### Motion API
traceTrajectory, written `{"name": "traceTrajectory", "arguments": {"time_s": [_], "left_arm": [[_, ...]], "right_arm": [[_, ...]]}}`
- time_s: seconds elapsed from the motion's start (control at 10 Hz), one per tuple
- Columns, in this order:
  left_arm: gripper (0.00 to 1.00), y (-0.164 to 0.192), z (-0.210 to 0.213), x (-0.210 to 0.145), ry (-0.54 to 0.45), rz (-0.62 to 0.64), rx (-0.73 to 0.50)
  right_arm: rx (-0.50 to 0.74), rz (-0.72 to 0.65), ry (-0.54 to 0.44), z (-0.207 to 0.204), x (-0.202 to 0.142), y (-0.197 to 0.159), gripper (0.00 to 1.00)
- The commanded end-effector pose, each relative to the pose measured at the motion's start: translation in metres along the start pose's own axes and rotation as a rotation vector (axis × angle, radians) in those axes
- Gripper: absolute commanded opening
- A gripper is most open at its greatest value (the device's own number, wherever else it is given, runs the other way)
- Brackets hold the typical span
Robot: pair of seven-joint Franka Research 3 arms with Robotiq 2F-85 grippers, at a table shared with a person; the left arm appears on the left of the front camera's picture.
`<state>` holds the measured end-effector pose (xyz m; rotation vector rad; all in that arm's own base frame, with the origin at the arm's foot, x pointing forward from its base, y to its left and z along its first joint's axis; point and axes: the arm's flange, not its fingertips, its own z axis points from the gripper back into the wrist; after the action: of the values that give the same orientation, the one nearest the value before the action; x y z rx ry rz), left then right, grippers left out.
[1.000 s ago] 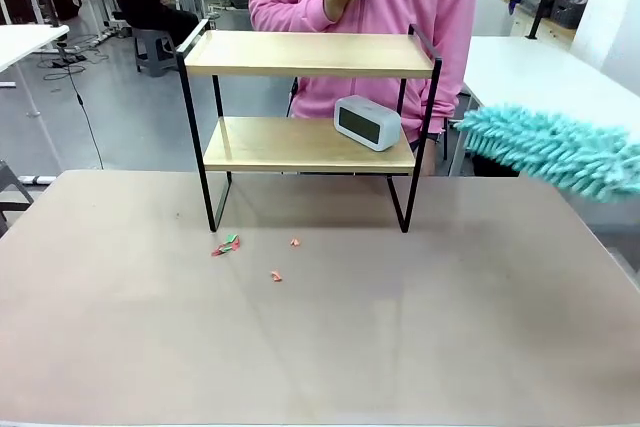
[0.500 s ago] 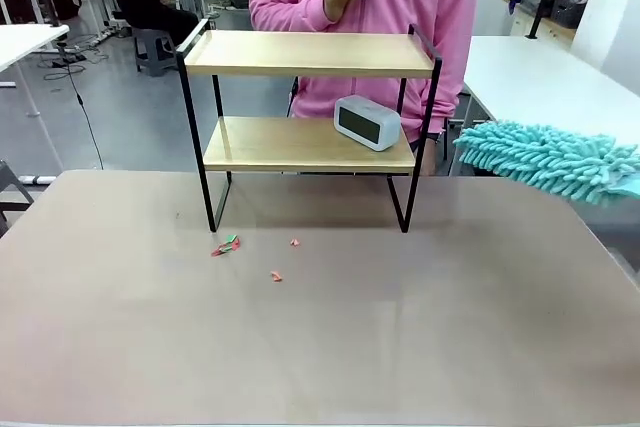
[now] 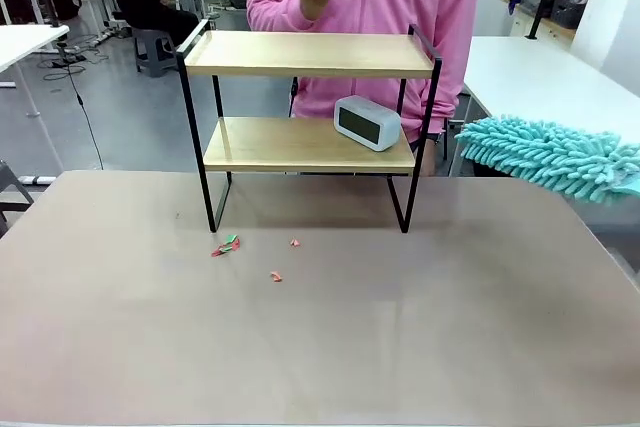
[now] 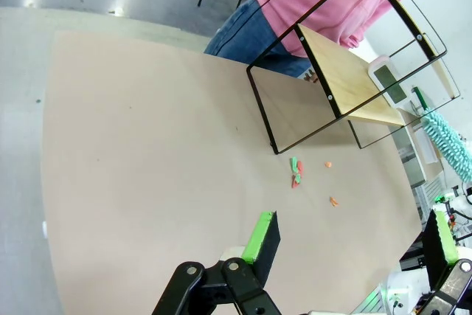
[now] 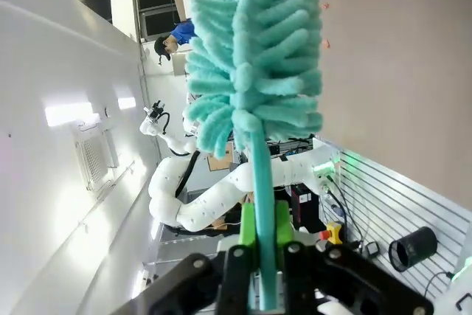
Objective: Clean the shelf.
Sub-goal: Hand the Duster back to the human.
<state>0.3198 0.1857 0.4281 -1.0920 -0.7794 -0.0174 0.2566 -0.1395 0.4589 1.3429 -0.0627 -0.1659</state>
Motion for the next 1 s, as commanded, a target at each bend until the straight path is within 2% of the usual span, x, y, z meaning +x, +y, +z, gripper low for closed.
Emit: {"name": "traceTrajectory", "arguments": {"time_s": [0.0, 0.8, 0.9], "left_arm": [[1.00, -0.001, -0.002, 0.000, -0.019, -0.019, -0.014], [1.00, 0.000, 0.000, 0.000, 0.000, 0.000, 0.000], [1.00, -0.030, -0.003, 0.013, 0.060, -0.075, -0.162]], "right_arm": [[0.001, 0.022, 0.015, -0.001, -0.002, -0.001, 0.12], [0.000, 0.000, 0.000, 0.000, 0.000, 0.000, 0.12], [0.016, 0.040, -0.063, 0.023, 0.000, 0.015, 0.12]]}}
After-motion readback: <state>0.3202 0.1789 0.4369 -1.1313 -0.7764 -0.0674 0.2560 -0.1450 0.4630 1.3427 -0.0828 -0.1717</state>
